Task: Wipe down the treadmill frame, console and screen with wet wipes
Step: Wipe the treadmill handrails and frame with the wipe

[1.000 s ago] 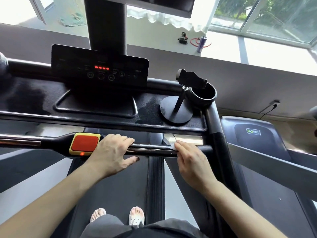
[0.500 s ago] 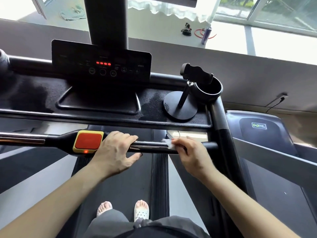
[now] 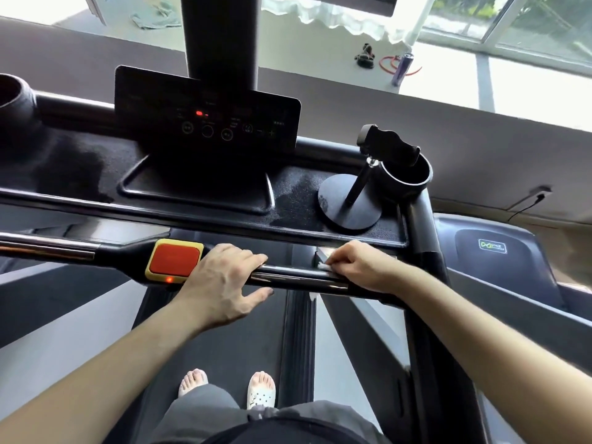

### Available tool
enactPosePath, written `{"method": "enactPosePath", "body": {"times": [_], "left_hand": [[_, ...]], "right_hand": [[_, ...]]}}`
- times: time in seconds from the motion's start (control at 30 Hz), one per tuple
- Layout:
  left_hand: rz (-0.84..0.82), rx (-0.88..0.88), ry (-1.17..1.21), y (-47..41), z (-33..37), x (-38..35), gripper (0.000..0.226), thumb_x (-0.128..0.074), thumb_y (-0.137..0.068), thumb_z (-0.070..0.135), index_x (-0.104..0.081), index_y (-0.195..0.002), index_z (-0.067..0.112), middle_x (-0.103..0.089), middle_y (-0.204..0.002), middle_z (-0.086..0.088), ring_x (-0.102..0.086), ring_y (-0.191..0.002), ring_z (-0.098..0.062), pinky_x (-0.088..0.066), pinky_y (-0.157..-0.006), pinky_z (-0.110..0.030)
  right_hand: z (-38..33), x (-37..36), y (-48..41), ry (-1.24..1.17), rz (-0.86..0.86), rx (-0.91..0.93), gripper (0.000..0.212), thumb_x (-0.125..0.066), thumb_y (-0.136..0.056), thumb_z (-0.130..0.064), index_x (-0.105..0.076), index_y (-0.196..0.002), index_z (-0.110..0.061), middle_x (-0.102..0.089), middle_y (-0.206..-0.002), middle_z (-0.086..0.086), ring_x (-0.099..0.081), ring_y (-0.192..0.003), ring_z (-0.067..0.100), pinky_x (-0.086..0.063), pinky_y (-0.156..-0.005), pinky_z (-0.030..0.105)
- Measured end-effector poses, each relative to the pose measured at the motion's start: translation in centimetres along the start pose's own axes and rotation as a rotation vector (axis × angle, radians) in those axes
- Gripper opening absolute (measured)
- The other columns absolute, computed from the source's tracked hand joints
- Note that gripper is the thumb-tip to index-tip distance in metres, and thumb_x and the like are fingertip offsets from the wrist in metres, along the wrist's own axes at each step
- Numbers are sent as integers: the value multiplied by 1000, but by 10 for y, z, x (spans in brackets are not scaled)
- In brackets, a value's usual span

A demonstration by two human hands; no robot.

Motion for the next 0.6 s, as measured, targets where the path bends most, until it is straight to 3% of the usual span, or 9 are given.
{"method": "enactPosePath", "body": {"times": [0.1,0.17,0.27,0.37,0.47,0.53,0.6], "left_hand": [[14,3,-7,1,2,4,66,-50,-87,67,-70,-122,15,-70,-97,5,-64,-93,-21,-43,-102,-37],[21,-3,-11,0,4,5,65,-50,-86,66,-70,-121,15,-70,-97,5,-64,-93,-21,-41,-102,-35],[22,-4,-14,0,5,7,65,-50,-86,66,-70,-121,15,-70,-98,5,-65,-93,-21,-39,-102,-34],[32,-8,-10,0,5,7,65,-51,-86,65,-71,-120,14,-70,-97,5,-65,-92,-21,-39,-101,-34],[43,0,-14,-2,6,7,64,-52,-86,66,-72,-117,14,-70,-95,5,-66,-90,-21,-40,-99,-35],[45,15,-17,-3,7,7,64,-51,-86,67,-73,-116,15,-71,-96,5,-66,-91,-20,-40,-99,-34],[34,22,-19,-2,7,8,63,-50,-85,67,-73,-115,16,-72,-97,5,-66,-91,-20,-38,-99,-32]], "right_hand": [[17,7,-2,-89,-87,-75,23,-54,-91,-2,-76,-90,-5,-68,-78,2,-57,-75,11,-49,-76,35],[-2,2,-14,-201,-121,-80,20,-53,-90,-1,-72,-84,3,-60,-74,5,-51,-73,16,-41,-68,32],[-32,-10,-32,-280,-189,-23,35,-52,-95,-9,-52,-60,-13,-43,-63,0,-37,-63,16,-30,-64,34],[-12,-2,-27,-267,-197,-46,33,-52,-95,-15,-49,-63,-17,-38,-62,0,-35,-60,13,-30,-61,35],[8,7,-12,-229,-185,-84,22,-54,-83,-32,-52,-66,-17,-43,-63,-4,-39,-62,12,-32,-66,36],[-4,3,-18,-178,-197,-35,28,-56,-89,-32,-56,-66,-16,-49,-67,-6,-45,-66,12,-37,-71,38],[-24,-4,-24,-102,-200,22,34,-54,-100,-25,-65,-76,-5,-56,-79,2,-52,-75,15,-43,-79,40]]}}
Point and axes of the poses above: each hand's wrist, its own y-axis away from the middle knuckle, its own x-axis out of the back of the hand, z = x × y, the point moved 5 cm from there along -y, towards the middle knuckle
